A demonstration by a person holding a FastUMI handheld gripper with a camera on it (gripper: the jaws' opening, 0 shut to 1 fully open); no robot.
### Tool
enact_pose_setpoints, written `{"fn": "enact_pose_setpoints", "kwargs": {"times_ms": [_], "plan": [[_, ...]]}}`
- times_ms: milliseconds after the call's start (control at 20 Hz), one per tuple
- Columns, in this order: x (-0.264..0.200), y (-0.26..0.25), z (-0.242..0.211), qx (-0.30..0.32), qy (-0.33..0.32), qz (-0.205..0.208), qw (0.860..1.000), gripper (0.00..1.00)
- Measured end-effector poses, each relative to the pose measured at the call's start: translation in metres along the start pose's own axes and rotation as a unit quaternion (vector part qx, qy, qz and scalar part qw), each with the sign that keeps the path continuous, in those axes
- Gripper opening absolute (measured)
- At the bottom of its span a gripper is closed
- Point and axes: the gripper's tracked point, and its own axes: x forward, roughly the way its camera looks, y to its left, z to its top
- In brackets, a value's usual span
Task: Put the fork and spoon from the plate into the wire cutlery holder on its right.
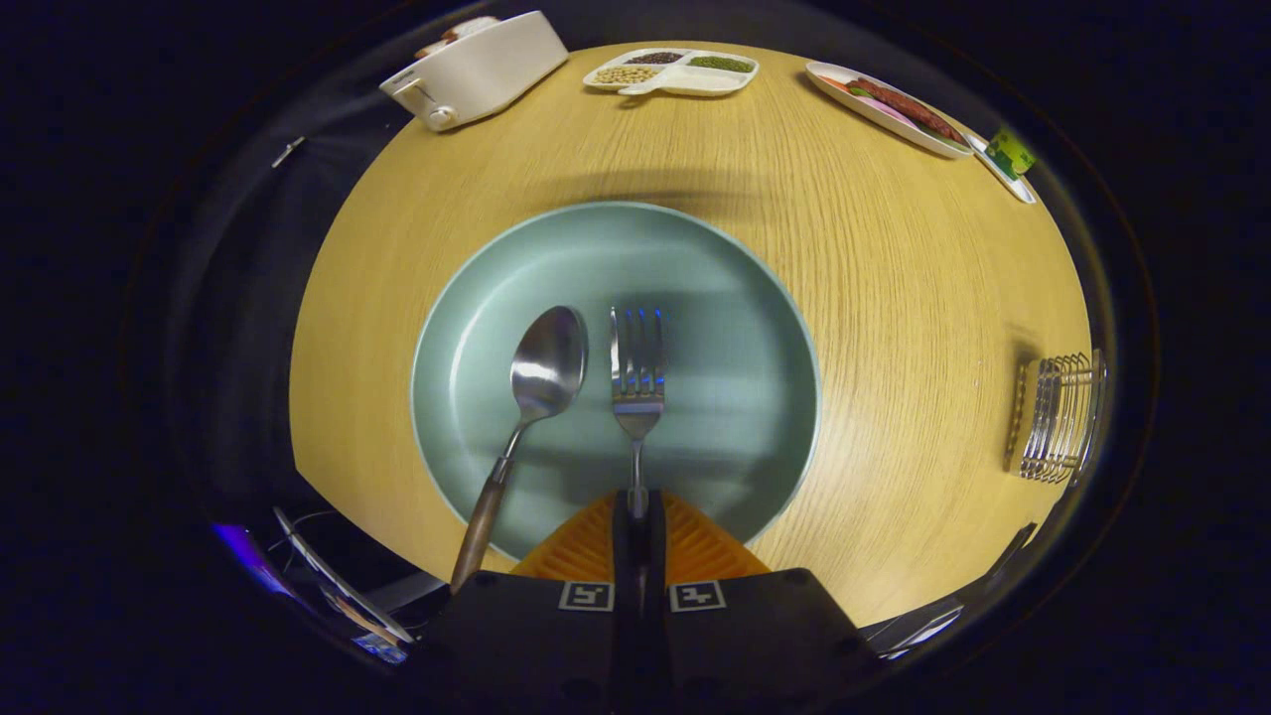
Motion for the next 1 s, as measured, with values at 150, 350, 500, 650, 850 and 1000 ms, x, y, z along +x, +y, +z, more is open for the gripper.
{"fn": "enact_pose_setpoints", "kwargs": {"times_ms": [150, 350, 500, 650, 850, 1000], "plan": [[-0.020, -0.007, 0.007, 0.023, -0.007, 0.015, 1.000, 0.06], [-0.061, -0.010, 0.018, 0.048, -0.025, 0.055, 0.997, 0.06], [-0.100, -0.028, 0.025, 0.060, -0.035, 0.085, 0.994, 0.06], [-0.139, -0.064, 0.031, 0.070, -0.053, 0.095, 0.992, 0.06], [-0.181, -0.121, 0.028, 0.081, -0.062, 0.097, 0.990, 0.06], [-0.199, -0.186, 0.023, 0.084, -0.046, 0.066, 0.993, 0.05]]}}
